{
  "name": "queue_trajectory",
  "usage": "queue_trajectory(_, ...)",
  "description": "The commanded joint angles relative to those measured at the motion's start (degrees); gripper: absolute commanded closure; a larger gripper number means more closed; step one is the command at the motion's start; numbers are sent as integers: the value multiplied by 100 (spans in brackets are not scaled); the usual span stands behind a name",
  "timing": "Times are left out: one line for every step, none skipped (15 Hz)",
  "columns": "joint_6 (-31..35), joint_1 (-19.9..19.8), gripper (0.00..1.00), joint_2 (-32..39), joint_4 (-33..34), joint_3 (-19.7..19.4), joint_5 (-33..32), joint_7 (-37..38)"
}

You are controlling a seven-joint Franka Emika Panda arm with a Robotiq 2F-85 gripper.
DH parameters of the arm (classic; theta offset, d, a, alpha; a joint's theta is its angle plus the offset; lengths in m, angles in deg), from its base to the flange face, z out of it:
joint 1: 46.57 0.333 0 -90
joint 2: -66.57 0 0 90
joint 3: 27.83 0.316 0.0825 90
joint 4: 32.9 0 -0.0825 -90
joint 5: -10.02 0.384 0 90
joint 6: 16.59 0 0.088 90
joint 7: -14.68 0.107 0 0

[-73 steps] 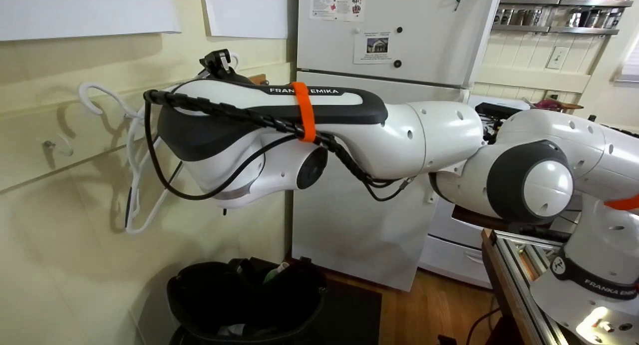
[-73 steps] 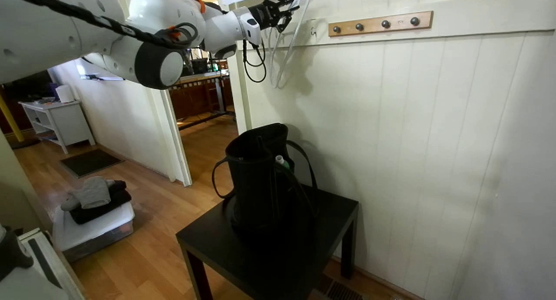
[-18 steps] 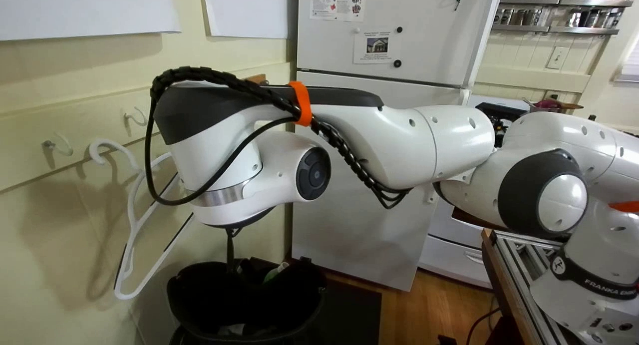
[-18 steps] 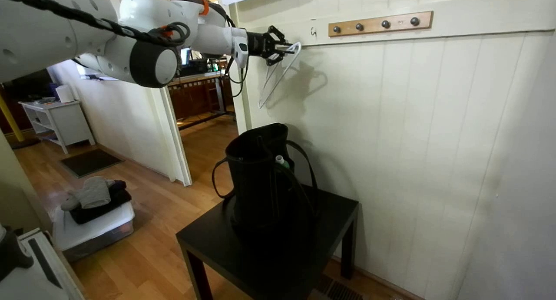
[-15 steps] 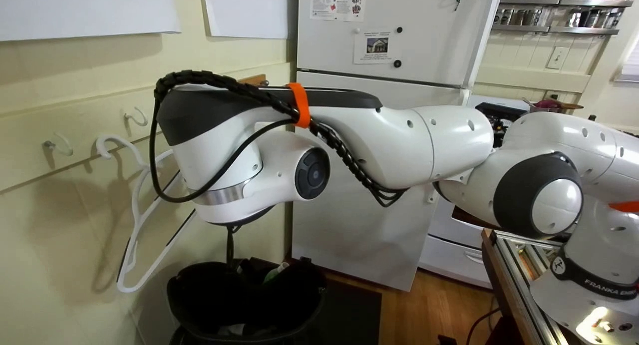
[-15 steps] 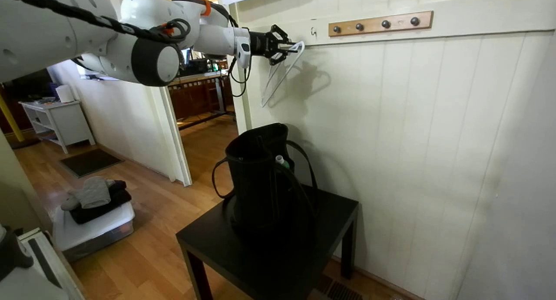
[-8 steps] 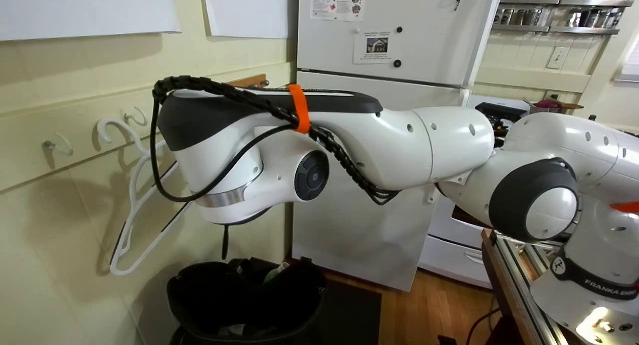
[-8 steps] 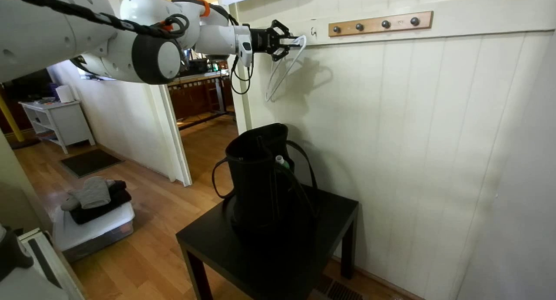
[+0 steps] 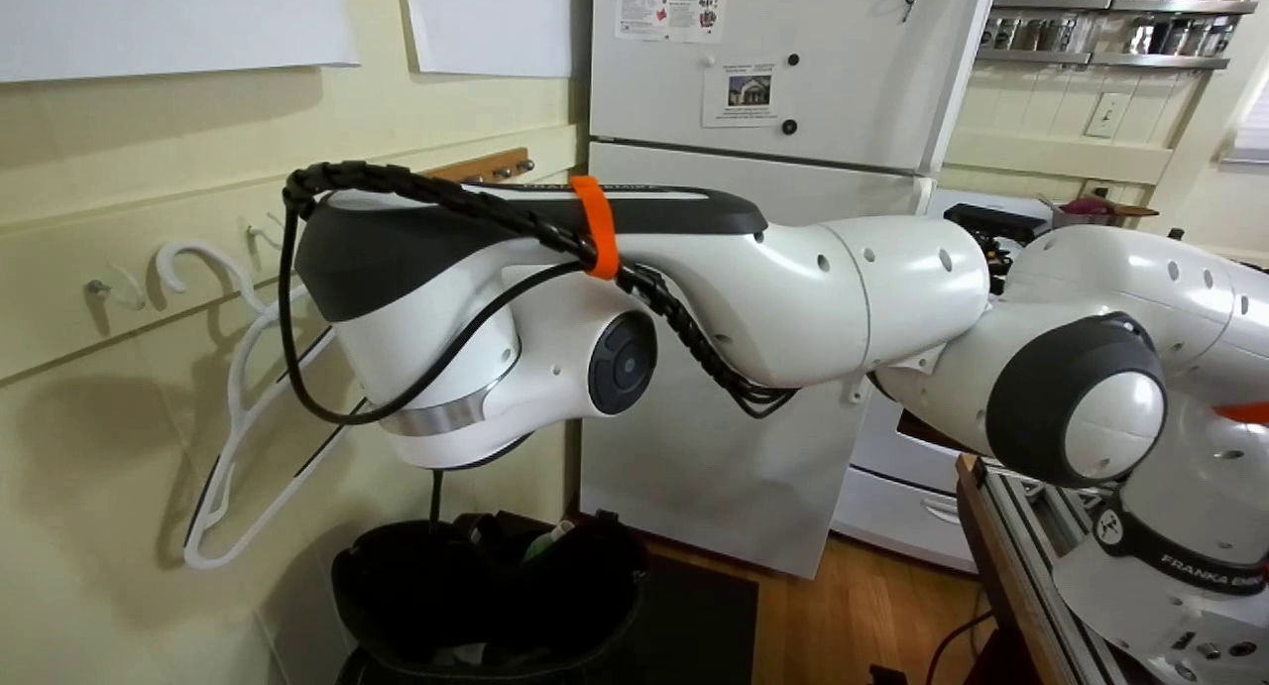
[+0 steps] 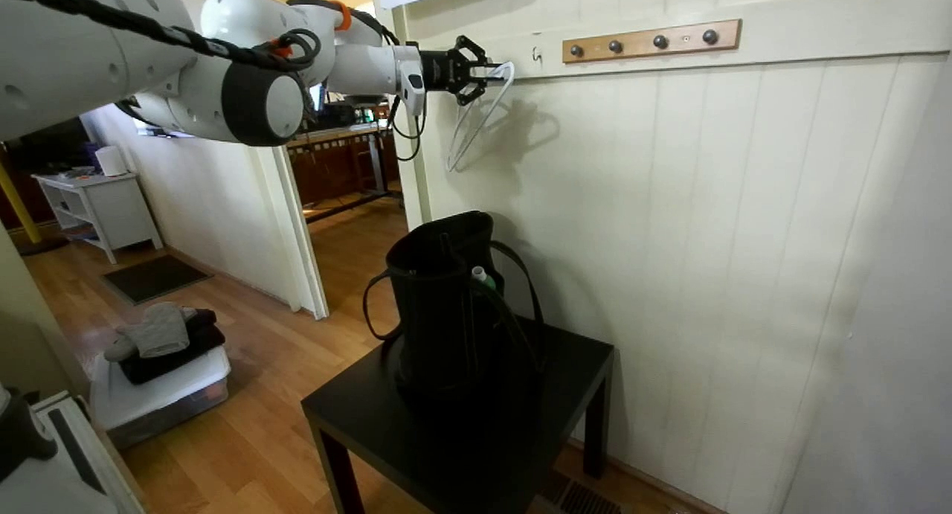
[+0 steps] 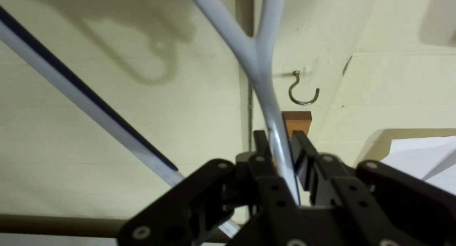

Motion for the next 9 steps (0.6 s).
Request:
queue_trajectory(60, 71, 94, -86, -104, 365, -324, 86)
queue_trajectory(138, 102, 94, -80, -94, 429, -399, 77)
queue_trajectory(220, 133, 94, -84, -99, 479, -460, 55)
queue_trajectory(221, 245, 94, 68, 233, 355, -290, -141)
queue_trajectory(81, 286, 94, -82, 9, -299, 214, -24)
queue_trajectory(73, 342, 94, -92, 20, -532, 404, -39)
queue_trajectory(88, 411, 94, -98, 20, -914, 677, -39)
queue_trajectory(93, 464, 94, -96, 20, -1331, 964, 19)
queue_trajectory(94, 512, 94, -89, 20, -1817, 1297, 158)
